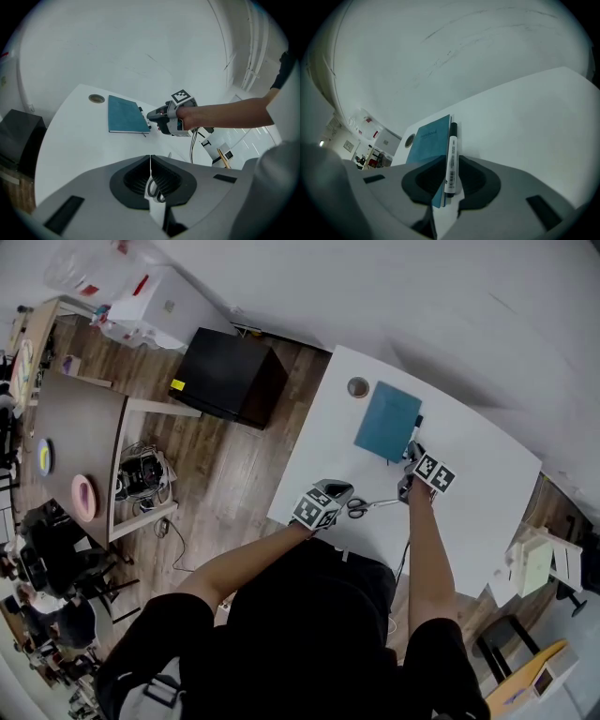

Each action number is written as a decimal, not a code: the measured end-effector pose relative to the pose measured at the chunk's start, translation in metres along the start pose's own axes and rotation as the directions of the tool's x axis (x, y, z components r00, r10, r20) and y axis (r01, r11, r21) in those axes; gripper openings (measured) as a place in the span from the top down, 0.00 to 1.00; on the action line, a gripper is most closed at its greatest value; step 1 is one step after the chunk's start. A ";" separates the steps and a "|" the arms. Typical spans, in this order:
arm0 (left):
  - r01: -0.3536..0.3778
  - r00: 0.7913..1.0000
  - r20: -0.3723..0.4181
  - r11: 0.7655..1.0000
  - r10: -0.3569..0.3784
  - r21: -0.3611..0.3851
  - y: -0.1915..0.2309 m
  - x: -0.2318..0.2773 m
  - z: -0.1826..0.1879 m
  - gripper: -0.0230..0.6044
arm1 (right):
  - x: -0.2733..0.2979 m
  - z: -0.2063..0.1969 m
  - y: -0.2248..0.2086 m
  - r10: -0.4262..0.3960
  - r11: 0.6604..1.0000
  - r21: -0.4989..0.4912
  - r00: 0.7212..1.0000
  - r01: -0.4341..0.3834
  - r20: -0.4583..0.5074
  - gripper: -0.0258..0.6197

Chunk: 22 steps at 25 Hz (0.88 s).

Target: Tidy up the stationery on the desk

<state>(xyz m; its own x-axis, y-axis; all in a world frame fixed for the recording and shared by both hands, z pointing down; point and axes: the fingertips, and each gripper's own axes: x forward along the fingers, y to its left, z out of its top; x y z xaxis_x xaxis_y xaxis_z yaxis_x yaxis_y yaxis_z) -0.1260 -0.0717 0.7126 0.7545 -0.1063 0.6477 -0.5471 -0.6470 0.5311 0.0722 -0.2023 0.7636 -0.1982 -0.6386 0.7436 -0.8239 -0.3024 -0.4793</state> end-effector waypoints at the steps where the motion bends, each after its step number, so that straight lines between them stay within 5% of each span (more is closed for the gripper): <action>1: 0.000 1.000 -0.004 1.000 0.000 0.006 -0.002 0.000 -0.001 0.94 | -0.003 0.001 0.000 0.000 1.000 -0.002 1.000 0.000 0.002 0.83; 7: -0.007 0.999 -0.048 0.995 0.012 0.103 -0.011 0.005 -0.017 0.94 | -0.040 -0.002 0.005 0.032 0.999 -0.030 0.999 -0.031 0.038 0.83; 11: -0.018 0.996 -0.080 0.990 0.030 0.139 -0.019 0.013 -0.036 0.94 | -0.073 -0.040 0.016 0.105 0.987 -0.128 0.994 -0.102 0.018 0.83; 17: -0.085 0.988 -0.116 0.987 0.101 0.136 -0.022 0.017 -0.064 0.93 | -0.108 -0.116 0.035 0.191 0.917 -0.333 0.975 -0.218 -0.112 0.83; 22: -0.148 0.973 -0.153 0.973 0.175 0.175 -0.026 0.018 -0.079 0.93 | -0.130 -0.156 0.039 0.253 0.870 -0.383 0.947 -0.312 -0.197 0.83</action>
<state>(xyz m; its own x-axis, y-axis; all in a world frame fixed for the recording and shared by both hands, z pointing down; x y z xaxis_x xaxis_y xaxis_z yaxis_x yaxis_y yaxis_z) -0.1271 0.0027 0.7539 0.5824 -0.1010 0.8066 -0.5806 -0.7462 0.3257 -0.0164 -0.0206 0.7207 -0.5007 -0.5416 0.6753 -0.8579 0.2069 -0.4702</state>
